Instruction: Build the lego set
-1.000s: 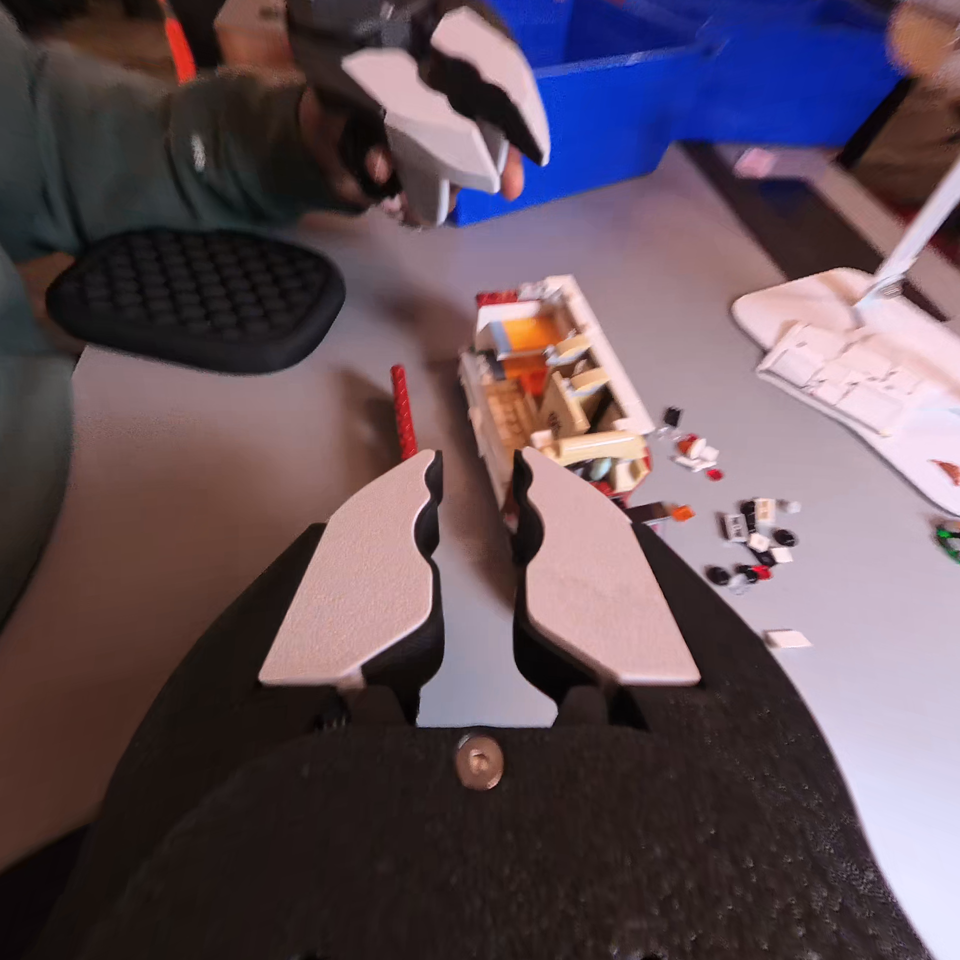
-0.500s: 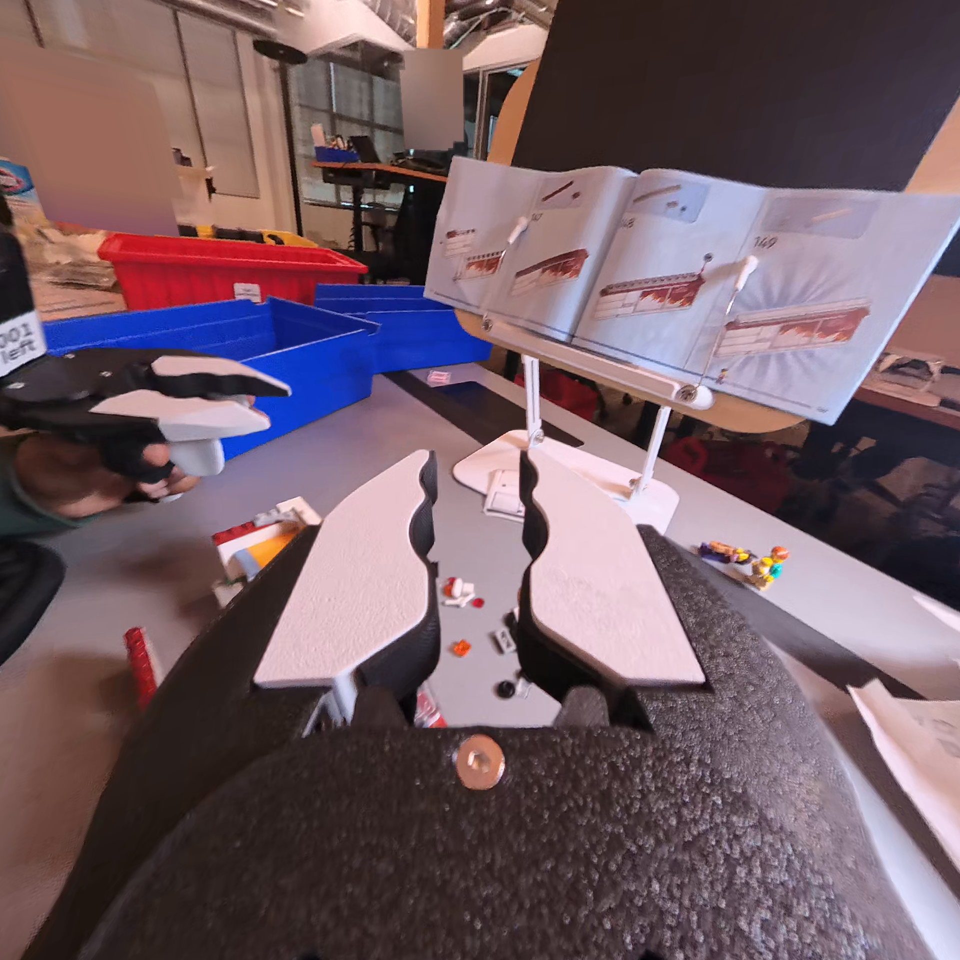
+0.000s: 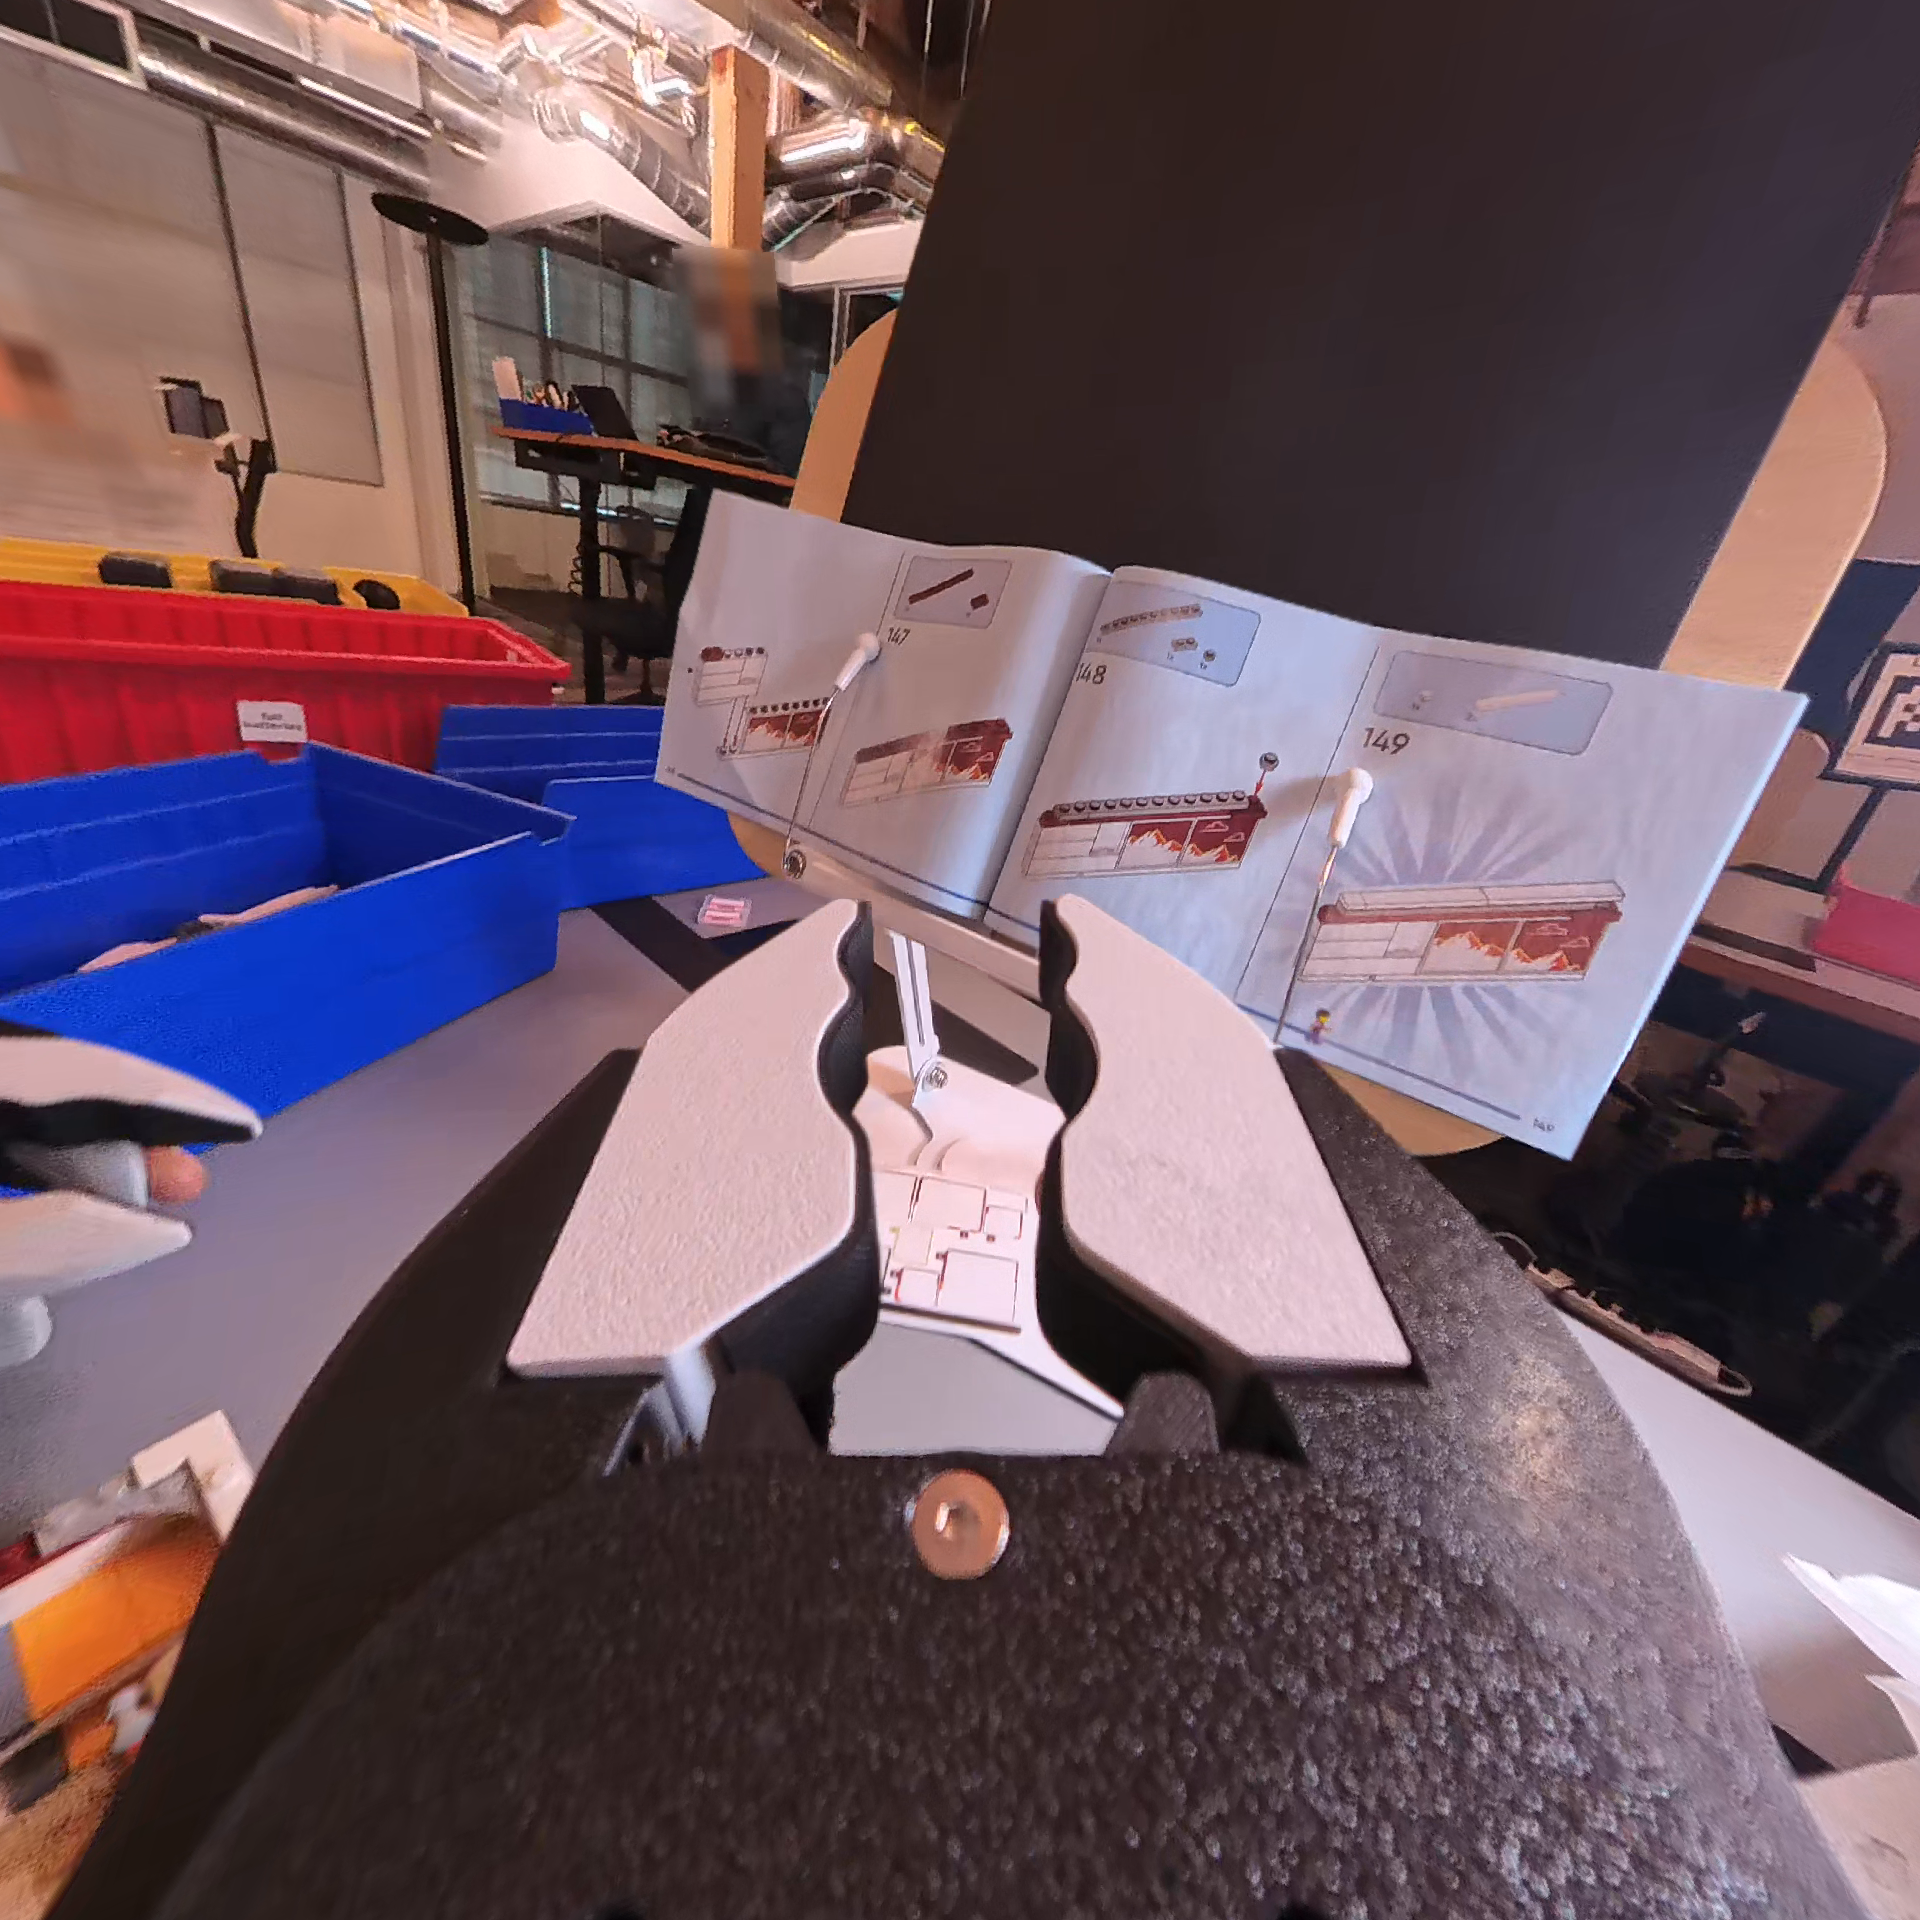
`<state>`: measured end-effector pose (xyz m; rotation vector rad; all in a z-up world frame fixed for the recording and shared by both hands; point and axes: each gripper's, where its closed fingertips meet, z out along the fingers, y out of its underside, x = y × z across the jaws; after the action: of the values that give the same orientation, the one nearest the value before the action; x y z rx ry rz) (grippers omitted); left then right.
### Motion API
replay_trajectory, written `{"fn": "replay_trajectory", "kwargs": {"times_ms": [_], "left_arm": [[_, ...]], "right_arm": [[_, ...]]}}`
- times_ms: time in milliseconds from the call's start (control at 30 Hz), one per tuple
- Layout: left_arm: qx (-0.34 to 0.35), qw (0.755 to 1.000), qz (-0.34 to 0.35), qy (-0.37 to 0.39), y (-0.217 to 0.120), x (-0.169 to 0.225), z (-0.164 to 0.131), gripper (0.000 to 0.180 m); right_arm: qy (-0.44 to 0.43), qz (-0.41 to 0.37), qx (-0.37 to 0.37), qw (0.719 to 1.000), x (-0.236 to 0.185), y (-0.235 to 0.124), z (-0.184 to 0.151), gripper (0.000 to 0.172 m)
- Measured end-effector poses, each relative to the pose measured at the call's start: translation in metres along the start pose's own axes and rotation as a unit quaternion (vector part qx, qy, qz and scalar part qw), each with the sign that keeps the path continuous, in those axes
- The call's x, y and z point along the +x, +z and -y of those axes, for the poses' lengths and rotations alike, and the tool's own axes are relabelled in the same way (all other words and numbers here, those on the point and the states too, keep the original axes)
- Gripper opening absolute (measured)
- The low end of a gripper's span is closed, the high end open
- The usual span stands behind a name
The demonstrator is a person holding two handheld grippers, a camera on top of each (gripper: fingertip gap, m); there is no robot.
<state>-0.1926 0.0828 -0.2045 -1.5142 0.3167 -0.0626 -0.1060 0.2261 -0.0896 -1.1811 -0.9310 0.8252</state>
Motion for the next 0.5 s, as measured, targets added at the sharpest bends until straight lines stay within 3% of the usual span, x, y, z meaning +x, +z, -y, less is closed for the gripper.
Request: {"fn": "replay_trajectory", "kwargs": {"times_ms": [500], "left_arm": [[-0.009, 1.0, -0.017, -0.009, 0.003, 0.006, -0.004, 0.026]], "right_arm": [[0.009, -0.022, 0.017, 1.0, 0.007, 0.014, 0.009, 0.03]]}}
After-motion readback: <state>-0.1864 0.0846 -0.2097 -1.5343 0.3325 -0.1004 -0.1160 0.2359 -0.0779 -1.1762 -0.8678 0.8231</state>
